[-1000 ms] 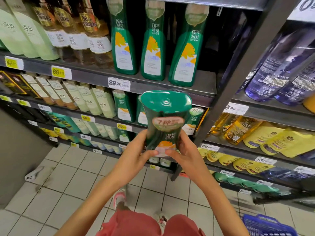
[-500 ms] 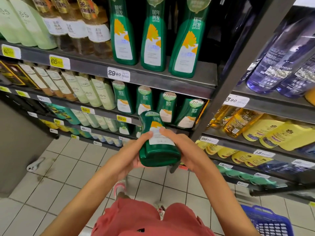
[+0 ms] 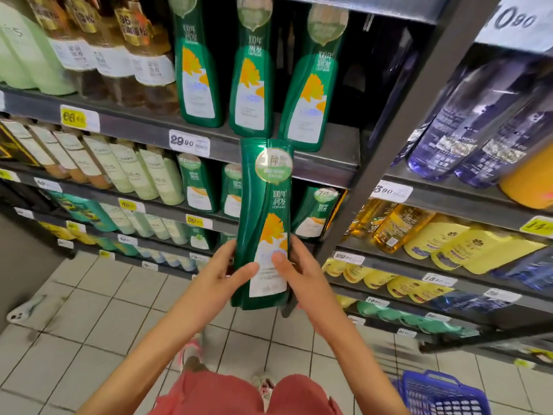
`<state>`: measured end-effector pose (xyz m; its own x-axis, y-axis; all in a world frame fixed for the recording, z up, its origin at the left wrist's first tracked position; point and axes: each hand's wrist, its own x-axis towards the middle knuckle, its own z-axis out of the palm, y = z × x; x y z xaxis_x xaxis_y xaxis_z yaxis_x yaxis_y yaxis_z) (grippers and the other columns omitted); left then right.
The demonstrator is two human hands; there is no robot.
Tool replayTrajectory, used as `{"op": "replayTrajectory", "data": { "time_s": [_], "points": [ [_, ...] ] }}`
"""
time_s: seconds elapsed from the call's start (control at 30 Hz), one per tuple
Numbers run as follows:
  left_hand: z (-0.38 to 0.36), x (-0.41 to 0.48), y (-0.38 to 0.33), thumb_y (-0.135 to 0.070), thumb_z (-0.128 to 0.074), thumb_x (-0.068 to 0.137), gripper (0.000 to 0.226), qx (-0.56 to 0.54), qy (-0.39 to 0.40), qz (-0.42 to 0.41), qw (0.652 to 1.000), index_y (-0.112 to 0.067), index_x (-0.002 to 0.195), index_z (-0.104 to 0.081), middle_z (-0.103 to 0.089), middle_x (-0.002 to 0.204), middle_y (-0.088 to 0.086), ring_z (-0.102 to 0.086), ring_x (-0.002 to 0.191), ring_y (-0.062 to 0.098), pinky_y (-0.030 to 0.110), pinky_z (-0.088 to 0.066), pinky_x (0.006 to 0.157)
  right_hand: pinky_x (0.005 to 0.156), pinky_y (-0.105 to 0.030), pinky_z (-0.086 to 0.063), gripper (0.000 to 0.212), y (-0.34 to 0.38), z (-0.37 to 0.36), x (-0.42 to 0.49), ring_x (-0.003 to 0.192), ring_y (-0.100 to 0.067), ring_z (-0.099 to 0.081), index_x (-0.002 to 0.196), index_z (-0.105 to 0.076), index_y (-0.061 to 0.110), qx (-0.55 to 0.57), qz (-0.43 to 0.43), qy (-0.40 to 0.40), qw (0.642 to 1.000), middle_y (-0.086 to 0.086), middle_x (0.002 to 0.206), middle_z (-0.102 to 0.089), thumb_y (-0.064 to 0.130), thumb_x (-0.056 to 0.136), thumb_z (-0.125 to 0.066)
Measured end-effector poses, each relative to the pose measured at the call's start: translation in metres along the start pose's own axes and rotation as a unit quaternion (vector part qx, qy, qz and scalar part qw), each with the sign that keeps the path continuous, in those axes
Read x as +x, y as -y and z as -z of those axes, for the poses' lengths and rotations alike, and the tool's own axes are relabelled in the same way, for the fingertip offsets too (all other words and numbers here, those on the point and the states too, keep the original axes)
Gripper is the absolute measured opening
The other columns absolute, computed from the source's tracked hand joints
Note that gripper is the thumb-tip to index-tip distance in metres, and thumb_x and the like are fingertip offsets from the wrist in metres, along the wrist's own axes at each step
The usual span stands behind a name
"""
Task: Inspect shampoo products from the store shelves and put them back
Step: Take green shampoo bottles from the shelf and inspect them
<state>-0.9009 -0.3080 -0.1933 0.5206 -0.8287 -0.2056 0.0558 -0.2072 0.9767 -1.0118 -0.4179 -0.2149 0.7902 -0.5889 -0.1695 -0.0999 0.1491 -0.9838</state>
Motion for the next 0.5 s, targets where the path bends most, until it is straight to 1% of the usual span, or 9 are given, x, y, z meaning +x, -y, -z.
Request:
{"op": "replayTrajectory", "data": {
  "time_s": [0.1,0.13,0.2,0.27,0.33,0.4,0.43,0.47,0.5],
  "points": [
    [-0.014,0.022,-0.016,-0.013,-0.057,0.089,0.037,0.031,0.004,-0.067,0.997,-0.029,0.122,-0.047,-0.063,0.114,-0.011,-0.060,0.102,-0.003,0.015,-0.047,0.087,0.093,-0.022,-0.049,0.046,0.011,0.007,0.007,0.110,-0.006,-0.061,0.130,-0.047,0.024,0.002,0.074,-0.068,0.995,0.012,0.115,-0.067,0.034,0.086,-0.053],
    [-0.020,0.031,-0.023,-0.016,-0.059,0.088,0.039,0.039,0.007,-0.088,0.995,-0.027,0.123,-0.047,-0.063,0.113,-0.012,-0.059,0.101,-0.006,0.012,-0.045,0.086,0.094,-0.022,-0.049,0.048,0.017,0.010,0.011,0.112,-0.006,-0.061,0.133,-0.045,0.022,-0.005,0.090,-0.089,0.992,0.011,0.117,-0.067,0.035,0.087,-0.052],
    [-0.028,0.048,-0.035,-0.015,-0.060,0.088,0.039,0.040,0.011,-0.126,0.991,-0.021,0.124,-0.047,-0.062,0.113,-0.009,-0.058,0.095,-0.011,0.005,-0.043,0.080,0.099,-0.031,-0.047,0.046,0.030,0.015,0.020,0.114,-0.010,-0.060,0.136,-0.044,0.021,-0.012,0.094,-0.121,0.988,0.007,0.121,-0.065,0.035,0.092,-0.048],
    [-0.033,0.065,-0.046,-0.011,-0.058,0.089,0.036,0.035,0.009,-0.143,0.989,-0.016,0.123,-0.049,-0.062,0.116,-0.001,-0.059,0.098,-0.004,0.009,-0.044,0.083,0.101,-0.038,-0.047,0.038,0.042,0.020,0.029,0.113,-0.012,-0.060,0.134,-0.046,0.020,-0.007,0.093,-0.142,0.985,0.005,0.121,-0.065,0.028,0.097,-0.045],
    [-0.035,0.078,-0.053,-0.009,-0.057,0.089,0.034,0.016,0.016,-0.157,0.987,-0.014,0.122,-0.051,-0.063,0.117,0.003,-0.059,0.104,0.008,0.020,-0.046,0.092,0.100,-0.036,-0.047,0.035,0.054,0.025,0.037,0.112,-0.009,-0.060,0.133,-0.047,0.020,-0.044,0.105,-0.167,0.979,0.006,0.120,-0.064,0.026,0.099,-0.044],
    [-0.037,0.090,-0.059,-0.008,-0.056,0.090,0.033,0.005,0.010,-0.179,0.984,-0.013,0.122,-0.052,-0.063,0.117,0.003,-0.059,0.106,0.010,0.023,-0.046,0.093,0.102,-0.035,-0.044,0.037,0.064,0.029,0.044,0.114,-0.007,-0.056,0.134,-0.047,0.021,-0.110,0.116,-0.194,0.968,0.005,0.124,-0.060,0.028,0.098,-0.046],
    [-0.039,0.096,-0.062,-0.009,-0.056,0.090,0.032,0.001,0.006,-0.189,0.982,-0.014,0.122,-0.052,-0.063,0.116,0.002,-0.060,0.104,0.008,0.021,-0.047,0.092,0.103,-0.030,-0.041,0.040,0.067,0.031,0.046,0.114,-0.003,-0.052,0.137,-0.045,0.021,-0.145,0.116,-0.212,0.960,0.004,0.127,-0.057,0.029,0.098,-0.047],
    [-0.040,0.101,-0.066,-0.010,-0.055,0.091,0.030,-0.007,0.004,-0.195,0.981,-0.016,0.120,-0.052,-0.064,0.114,0.000,-0.060,0.103,0.006,0.020,-0.047,0.091,0.101,-0.019,-0.038,0.044,0.069,0.032,0.048,0.110,0.006,-0.047,0.141,-0.041,0.020,-0.180,0.114,-0.231,0.949,0.004,0.128,-0.053,0.027,0.098,-0.048],
    [-0.042,0.107,-0.068,-0.011,-0.054,0.092,0.028,-0.014,0.005,-0.197,0.980,-0.019,0.119,-0.053,-0.064,0.113,-0.002,-0.060,0.103,0.005,0.021,-0.047,0.091,0.093,-0.006,-0.034,0.049,0.072,0.033,0.049,0.101,0.017,-0.042,0.144,-0.037,0.020,-0.208,0.114,-0.246,0.940,0.005,0.127,-0.049,0.025,0.097,-0.049]
  ]
}}
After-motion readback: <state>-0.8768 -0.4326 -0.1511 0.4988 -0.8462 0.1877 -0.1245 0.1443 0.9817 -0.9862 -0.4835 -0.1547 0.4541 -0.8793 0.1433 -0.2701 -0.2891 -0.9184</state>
